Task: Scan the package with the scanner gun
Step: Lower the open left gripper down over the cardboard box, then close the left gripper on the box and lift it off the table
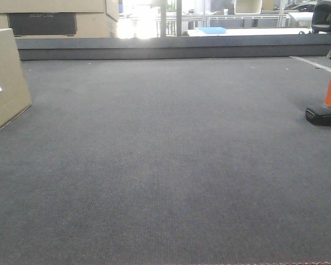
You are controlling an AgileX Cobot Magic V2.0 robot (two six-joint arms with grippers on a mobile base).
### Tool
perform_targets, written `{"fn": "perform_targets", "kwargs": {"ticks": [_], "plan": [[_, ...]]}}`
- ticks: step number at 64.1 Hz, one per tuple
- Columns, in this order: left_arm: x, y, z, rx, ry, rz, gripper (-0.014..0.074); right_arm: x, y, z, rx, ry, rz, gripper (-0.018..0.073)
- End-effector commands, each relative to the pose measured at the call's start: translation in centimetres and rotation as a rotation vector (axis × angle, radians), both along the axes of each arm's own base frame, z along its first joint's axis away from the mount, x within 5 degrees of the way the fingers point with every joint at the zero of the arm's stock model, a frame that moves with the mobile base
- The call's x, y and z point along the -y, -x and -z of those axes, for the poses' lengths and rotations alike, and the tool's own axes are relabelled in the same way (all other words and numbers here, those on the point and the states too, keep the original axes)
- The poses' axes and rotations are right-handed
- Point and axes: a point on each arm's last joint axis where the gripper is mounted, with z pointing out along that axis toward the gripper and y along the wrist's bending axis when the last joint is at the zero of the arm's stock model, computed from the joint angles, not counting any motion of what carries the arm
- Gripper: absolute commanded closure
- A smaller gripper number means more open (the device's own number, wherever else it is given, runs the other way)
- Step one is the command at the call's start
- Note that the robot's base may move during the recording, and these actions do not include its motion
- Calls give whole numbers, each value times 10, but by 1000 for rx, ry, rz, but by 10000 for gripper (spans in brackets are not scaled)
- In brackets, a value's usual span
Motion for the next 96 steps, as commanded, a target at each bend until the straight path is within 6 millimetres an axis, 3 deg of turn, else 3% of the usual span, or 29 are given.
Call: {"fn": "perform_targets", "kwargs": {"ticks": [1, 34, 75, 84, 89, 96], "plan": [[-1, 0, -1, 5, 3, -8, 16, 0, 0, -2, 20, 0, 4, 728], [-17, 1, 5, -40, 25, -32, 16, 0, 0, -2, 20, 0, 4, 728], [-16, -28, 61, -244, 59, -21, 35, 0, 0, -2, 20, 0, 4, 728], [-16, -28, 62, -255, 60, -21, 198, 0, 0, -2, 20, 0, 4, 728], [-15, -27, 62, -267, 60, -21, 375, 0, 0, -2, 20, 0, 4, 728], [-15, -26, 62, -270, 61, -21, 691, 0, 0, -2, 20, 0, 4, 728]]}}
